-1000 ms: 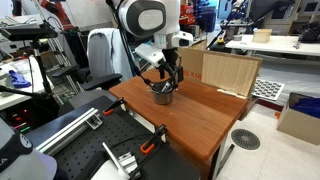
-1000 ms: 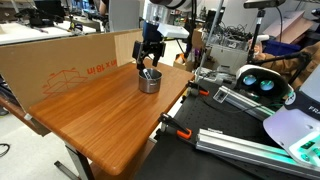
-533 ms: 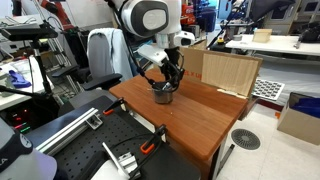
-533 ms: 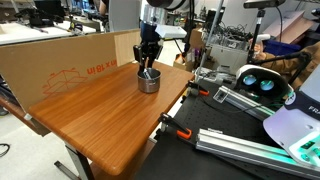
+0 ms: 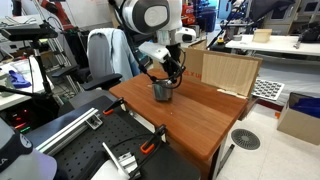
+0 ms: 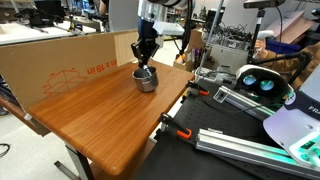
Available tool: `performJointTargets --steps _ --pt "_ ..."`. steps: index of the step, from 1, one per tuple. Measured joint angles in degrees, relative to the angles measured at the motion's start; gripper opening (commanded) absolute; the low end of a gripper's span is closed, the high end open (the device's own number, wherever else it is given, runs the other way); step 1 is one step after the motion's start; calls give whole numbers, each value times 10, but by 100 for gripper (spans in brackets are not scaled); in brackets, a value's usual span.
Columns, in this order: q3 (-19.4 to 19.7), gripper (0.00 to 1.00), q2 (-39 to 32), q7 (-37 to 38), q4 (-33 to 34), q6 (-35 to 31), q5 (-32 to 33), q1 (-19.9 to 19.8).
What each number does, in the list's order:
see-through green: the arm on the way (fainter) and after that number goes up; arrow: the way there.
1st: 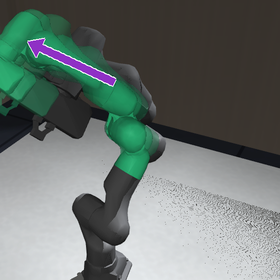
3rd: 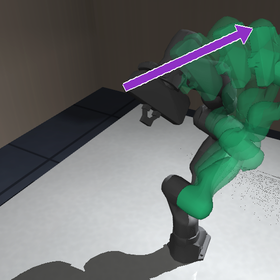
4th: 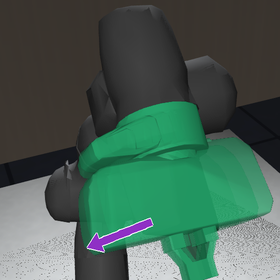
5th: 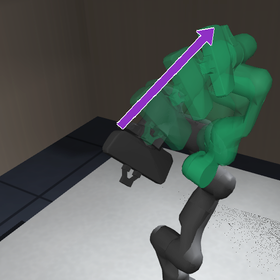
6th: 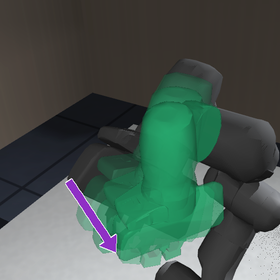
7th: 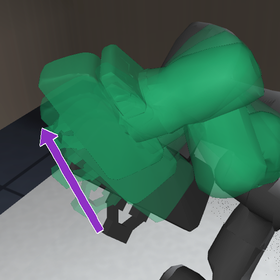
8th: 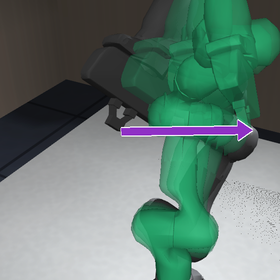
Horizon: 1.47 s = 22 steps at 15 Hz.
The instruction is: Remove the marker from the pot and put it on the table
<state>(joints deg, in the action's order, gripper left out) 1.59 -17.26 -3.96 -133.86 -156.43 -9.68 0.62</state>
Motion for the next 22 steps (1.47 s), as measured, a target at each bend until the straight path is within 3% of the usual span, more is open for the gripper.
performJointTargets --steps 11,12,13,14,20,22 --pt "-6 5 3 0 -1 -3 0 0" --pt "-6 20 3 0 -1 -4 0 0" --pt "-7 46 3 0 -1 -6 0 0" --pt "-8 47 3 0 -2 -9 0 0" --pt "-20 90 3 1 -2 -11 0 0" --pt "-21 100 3 1 -2 -11 0 0"
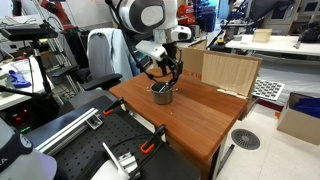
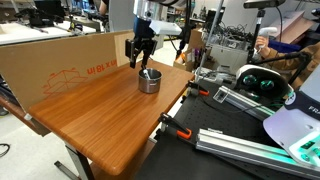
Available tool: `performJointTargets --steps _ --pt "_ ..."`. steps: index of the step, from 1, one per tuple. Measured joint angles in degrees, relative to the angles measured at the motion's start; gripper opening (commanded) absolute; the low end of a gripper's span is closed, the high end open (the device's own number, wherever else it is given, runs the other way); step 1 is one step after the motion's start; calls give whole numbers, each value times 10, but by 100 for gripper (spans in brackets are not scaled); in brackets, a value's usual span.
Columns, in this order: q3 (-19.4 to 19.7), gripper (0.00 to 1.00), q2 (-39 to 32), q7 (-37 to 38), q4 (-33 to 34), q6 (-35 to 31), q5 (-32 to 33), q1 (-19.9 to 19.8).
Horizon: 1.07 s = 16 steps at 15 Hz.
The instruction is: Remove the marker from the pot and put it on the table
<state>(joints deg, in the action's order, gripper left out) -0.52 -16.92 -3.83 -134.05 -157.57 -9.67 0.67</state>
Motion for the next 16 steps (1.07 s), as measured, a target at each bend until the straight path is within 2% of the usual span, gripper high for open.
performJointTargets --steps 6,7,8,16 --pt "0 100 0 1 0 0 0 0" --pt "0 75 0 1 0 0 0 0" --pt "0 74 0 1 0 0 0 0" --pt "2 12 0 3 -12 0 0 -4"
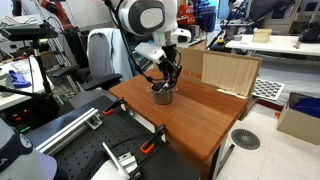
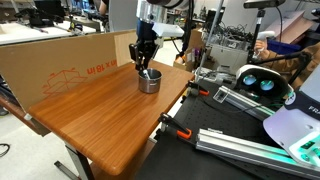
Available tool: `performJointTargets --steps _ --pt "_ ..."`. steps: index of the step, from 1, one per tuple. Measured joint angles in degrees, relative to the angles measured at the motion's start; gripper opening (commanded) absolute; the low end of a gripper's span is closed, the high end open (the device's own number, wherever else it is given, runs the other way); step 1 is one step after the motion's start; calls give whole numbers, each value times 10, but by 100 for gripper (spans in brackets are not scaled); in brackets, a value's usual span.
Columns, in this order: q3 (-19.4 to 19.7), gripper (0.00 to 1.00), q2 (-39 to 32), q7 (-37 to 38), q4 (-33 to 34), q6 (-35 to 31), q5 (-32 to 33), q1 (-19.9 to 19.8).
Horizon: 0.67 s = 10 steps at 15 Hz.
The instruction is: Remove the marker from the pot and put it on the table
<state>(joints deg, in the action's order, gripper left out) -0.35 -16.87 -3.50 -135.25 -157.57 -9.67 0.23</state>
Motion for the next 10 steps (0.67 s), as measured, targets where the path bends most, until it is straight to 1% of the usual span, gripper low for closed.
performJointTargets --steps 1,2,4,10 --pt "0 5 0 0 -2 0 0 -1" --pt "1 1 0 1 -2 0 0 -2" --pt "2 5 0 4 -2 0 0 -4" --pt "1 5 17 22 -1 -1 2 -2"
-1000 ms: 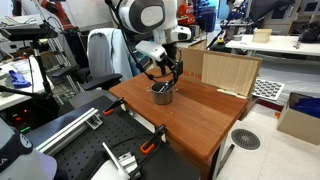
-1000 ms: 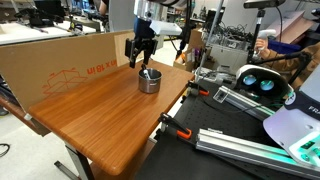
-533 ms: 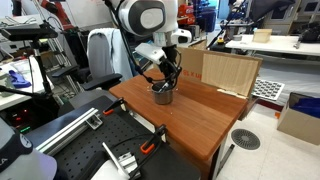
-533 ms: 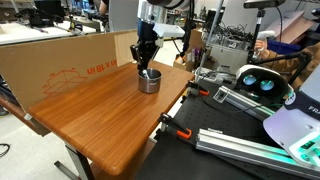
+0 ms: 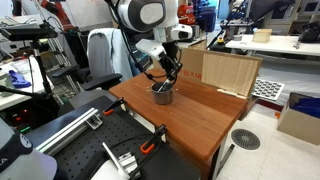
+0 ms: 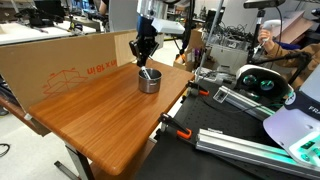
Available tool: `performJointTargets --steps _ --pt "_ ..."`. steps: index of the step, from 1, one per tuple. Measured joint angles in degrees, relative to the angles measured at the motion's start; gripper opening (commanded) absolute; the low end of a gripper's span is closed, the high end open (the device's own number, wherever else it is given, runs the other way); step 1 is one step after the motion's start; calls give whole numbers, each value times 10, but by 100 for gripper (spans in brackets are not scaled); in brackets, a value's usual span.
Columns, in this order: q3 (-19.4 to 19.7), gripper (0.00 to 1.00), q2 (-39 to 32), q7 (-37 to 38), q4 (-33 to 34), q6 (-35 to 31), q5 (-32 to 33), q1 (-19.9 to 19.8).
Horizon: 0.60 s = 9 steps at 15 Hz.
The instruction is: Remove the marker from the pot and put it on the table
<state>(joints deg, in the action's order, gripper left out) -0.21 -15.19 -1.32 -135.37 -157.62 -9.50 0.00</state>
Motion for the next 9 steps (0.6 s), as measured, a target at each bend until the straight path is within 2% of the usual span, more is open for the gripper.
performJointTargets --steps 9 --pt "-3 5 104 76 0 6 25 17"
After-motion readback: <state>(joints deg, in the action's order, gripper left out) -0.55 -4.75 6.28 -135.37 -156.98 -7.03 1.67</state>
